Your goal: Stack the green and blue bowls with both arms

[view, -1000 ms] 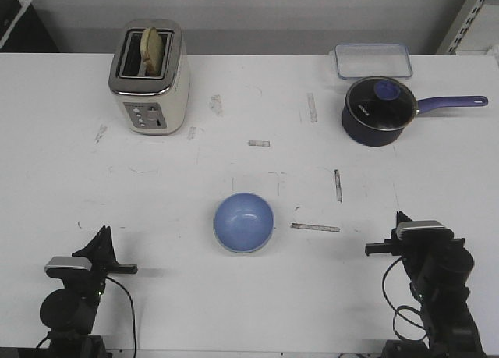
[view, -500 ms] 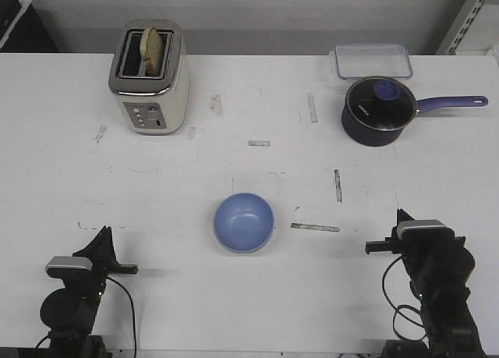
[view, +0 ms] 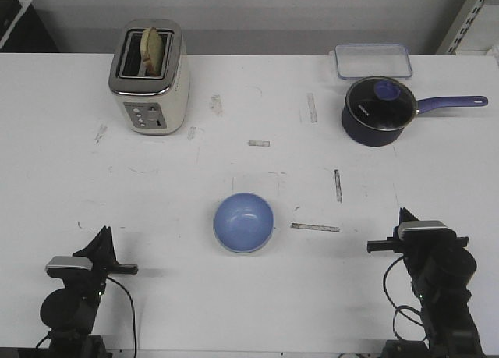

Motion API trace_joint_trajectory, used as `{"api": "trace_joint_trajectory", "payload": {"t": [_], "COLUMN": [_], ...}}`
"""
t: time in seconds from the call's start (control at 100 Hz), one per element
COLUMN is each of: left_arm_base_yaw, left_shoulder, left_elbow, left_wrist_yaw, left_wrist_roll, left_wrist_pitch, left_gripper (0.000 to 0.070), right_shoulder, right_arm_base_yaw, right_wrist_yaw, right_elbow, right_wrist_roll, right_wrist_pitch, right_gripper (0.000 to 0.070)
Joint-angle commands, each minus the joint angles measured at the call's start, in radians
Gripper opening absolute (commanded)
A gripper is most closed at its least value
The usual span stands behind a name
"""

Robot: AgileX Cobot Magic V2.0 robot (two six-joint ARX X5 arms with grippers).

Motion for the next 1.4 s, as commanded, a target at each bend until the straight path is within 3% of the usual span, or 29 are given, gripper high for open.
{"api": "trace_joint_trajectory", "payload": {"t": [0.0,0.2,0.41,0.51,0.57,1.39], "left_arm_base_yaw": [0.000,0.000,0.000,0.000,0.000,0.000], "left_shoulder": [-0.002,-0.002,-0.002,-0.002,-0.002,-0.002], "left_elbow": [-0.022,-0.022,-0.022,-0.022,-0.022,-0.021], "left_wrist_yaw": [0.002,0.002,0.002,0.002,0.002,0.002], "left_wrist_roll": [-0.004,-0.004,-0.004,-0.004,-0.004,-0.004], "left_wrist_pitch": [0.013,0.013,0.014,0.014,0.013,0.013], "left_gripper": [0.0001,0.0001,0.0001,0.0001,0.0001,0.0001], "right_shoulder": [-0.012,-0.114,-0.328,-0.458,-0.539,-0.528], "right_arm_base_yaw": [0.000,-0.002,-0.002,-0.002,-0.002,-0.004], "right_wrist_yaw": [0.001,0.002,0.002,0.002,0.004,0.002], "right_elbow": [-0.014,-0.181,-0.409,-0.492,-0.495,-0.495], "right_wrist_roll": [0.014,0.017,0.092,0.117,0.112,0.115], "right_wrist_pitch": [0.043,0.204,0.329,0.327,0.246,0.246], "right_gripper": [0.0000,0.0000,0.0000,0.0000,0.0000,0.0000]}}
